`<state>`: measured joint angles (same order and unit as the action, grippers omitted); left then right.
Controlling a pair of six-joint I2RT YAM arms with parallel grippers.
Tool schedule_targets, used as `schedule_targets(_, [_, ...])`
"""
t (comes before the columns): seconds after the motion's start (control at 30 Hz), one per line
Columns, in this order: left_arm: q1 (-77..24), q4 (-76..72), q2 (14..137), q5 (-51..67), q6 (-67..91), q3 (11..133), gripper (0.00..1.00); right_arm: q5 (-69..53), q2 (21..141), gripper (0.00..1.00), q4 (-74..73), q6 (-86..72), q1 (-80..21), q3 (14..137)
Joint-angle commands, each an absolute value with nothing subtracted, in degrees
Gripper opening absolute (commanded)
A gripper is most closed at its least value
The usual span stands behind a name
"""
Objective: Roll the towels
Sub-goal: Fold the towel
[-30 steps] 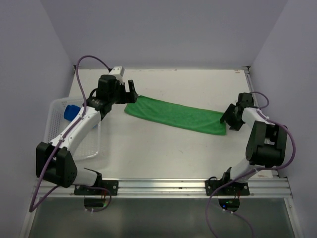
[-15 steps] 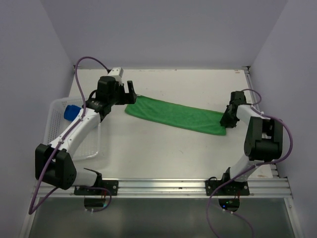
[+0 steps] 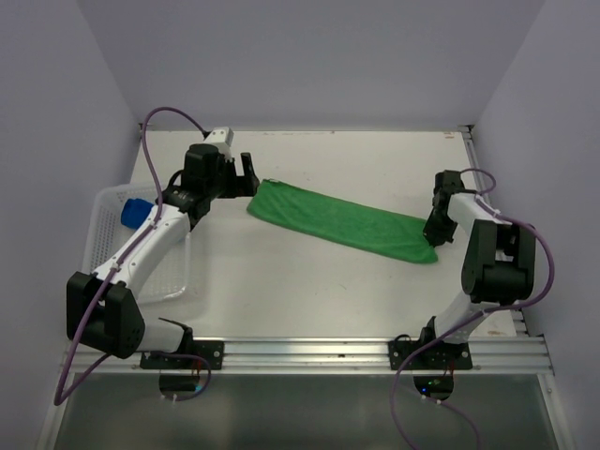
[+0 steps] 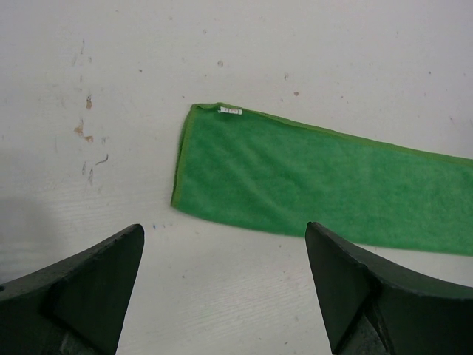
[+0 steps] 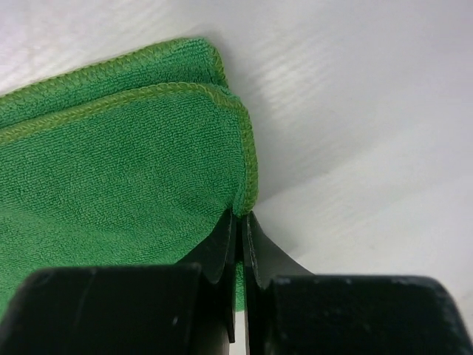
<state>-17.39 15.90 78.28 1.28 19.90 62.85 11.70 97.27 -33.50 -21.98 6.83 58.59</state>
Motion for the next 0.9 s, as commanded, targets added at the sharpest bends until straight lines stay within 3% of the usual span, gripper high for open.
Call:
schedule_targets(0.0, [-17.5,13.3,77.6,2.0,19.5,63.6,0.94,21.6,94.4,0.00,-41.5,-20.7,7.4,62.3])
schedule_targets(0.3, [-19.2,12.9,77.8,3.3,19.9,63.4,0.94,31.0,85.5,0.00,-50.1,-22.8,7.4,68.9])
schedule_targets(0.47, [-20.1,12.7,77.7,4.6,20.4,63.2,0.94,33.8,84.4,0.00,-52.9,-22.9,0.5,75.3])
schedule_targets(0.67, [-20.6,11.9,77.7,6.6,21.4,62.8,0.94,32.1,92.9,0.00,-59.8,-26.2,-12.2,91.2])
schedule_targets(0.87, [-20.7,11.7,77.1,8.1,22.1,62.8,0.94,33.4,108.8,0.00,-67.8,-30.0,-23.4,111.3])
